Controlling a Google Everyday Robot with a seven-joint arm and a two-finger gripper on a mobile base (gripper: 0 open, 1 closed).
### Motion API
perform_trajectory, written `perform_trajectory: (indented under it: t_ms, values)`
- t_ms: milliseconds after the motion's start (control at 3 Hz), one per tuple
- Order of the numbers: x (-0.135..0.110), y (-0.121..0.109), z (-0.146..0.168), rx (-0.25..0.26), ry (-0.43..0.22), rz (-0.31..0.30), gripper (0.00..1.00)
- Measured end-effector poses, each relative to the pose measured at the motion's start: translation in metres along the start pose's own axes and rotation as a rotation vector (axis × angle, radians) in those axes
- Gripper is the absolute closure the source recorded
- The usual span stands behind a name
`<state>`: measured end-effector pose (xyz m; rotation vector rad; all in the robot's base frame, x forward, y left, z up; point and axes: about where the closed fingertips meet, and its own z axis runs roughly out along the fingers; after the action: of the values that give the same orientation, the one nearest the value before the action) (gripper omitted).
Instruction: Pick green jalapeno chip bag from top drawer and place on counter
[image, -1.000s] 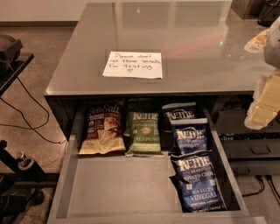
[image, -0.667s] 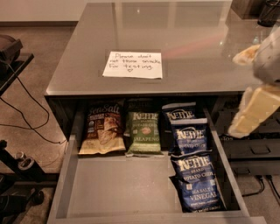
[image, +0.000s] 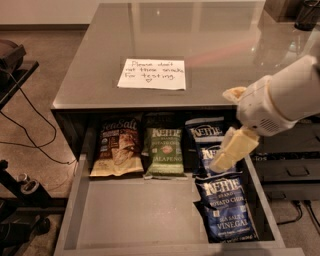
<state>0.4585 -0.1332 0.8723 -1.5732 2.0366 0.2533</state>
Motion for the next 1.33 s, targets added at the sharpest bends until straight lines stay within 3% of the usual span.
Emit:
perform_trajectory:
  t_ms: [333,667,1000,1333]
  values:
    - [-0.011,0.008,0.058,0.014,-0.030,0.031,0.00]
    - [-0.011,0.008,0.058,0.013,-0.030,0.031,0.00]
    - [0.000,0.003,0.072,0.036,0.015,-0.028,0.00]
    - [0.013,-0.008,0.104,0.063,0.067,-0.139,0.00]
